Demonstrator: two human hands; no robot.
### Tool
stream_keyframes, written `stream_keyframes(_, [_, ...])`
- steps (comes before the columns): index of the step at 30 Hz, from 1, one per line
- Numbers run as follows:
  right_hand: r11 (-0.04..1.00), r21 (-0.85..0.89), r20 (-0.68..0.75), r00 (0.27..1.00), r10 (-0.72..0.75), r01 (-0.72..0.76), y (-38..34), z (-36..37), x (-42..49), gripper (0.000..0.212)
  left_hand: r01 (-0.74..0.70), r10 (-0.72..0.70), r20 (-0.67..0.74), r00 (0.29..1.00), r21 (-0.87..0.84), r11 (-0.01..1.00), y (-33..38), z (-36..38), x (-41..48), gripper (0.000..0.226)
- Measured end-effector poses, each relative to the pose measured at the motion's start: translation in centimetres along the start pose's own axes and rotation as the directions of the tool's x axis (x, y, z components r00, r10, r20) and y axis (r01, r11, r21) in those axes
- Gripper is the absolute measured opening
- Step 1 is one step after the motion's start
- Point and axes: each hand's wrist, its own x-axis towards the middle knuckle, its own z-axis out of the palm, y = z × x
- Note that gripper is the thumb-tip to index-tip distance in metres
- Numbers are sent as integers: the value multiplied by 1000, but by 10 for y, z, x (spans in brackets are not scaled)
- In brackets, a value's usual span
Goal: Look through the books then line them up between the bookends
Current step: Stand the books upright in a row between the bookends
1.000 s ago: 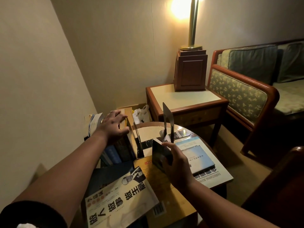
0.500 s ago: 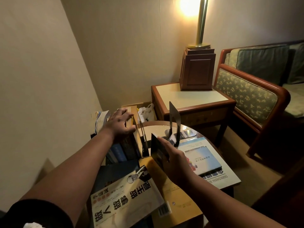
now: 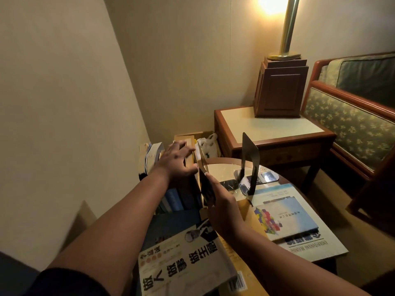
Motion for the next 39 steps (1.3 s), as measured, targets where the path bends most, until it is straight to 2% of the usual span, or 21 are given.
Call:
stream_keyframes(5, [995,83,8,999,54,-54,-6,12,12,61,-3,3,-4,1000,-21,1000,0,0,-1,86])
stream_keyframes(7, [988,95,20,993,119,-121,-5,16,10,63,0,0,-5,1000,-23,1000,-1,1,-1,83])
stream_keyframes(10, [961,111,45,967,250,-253,0,21,8,51,4,-4,-5,1000,-21,1000,0,1,-2,79])
stream_keyframes(14, [964,78,83,966,246,-252,3,25,12,40,-3,3,-8,1000,-21,1000,0,2,-1,72])
stream_keyframes(16, [944,104,102,947,303,-313,2,26,17,37,-1,1,-11,1000,-24,1000,0,2,-1,72])
stream_keyframes(20, [922,64,179,913,367,-383,2,27,17,49,2,-2,-3,1000,-24,1000,-1,2,-1,75])
stream_keyframes(24, [864,29,281,833,476,-503,4,27,10,67,3,-4,-11,1000,-24,1000,0,2,-1,86])
stream_keyframes(29, [820,-13,368,759,536,-572,5,27,11,65,-5,5,-19,1000,-24,1000,-1,2,-1,84])
stream_keyframes(34, [803,-54,399,724,563,-594,8,26,21,61,-5,5,-20,1000,-24,1000,0,2,-1,87])
stream_keyframes(39, [786,-110,420,688,591,-608,8,29,26,60,-3,3,-17,1000,-10,1000,-1,4,0,77])
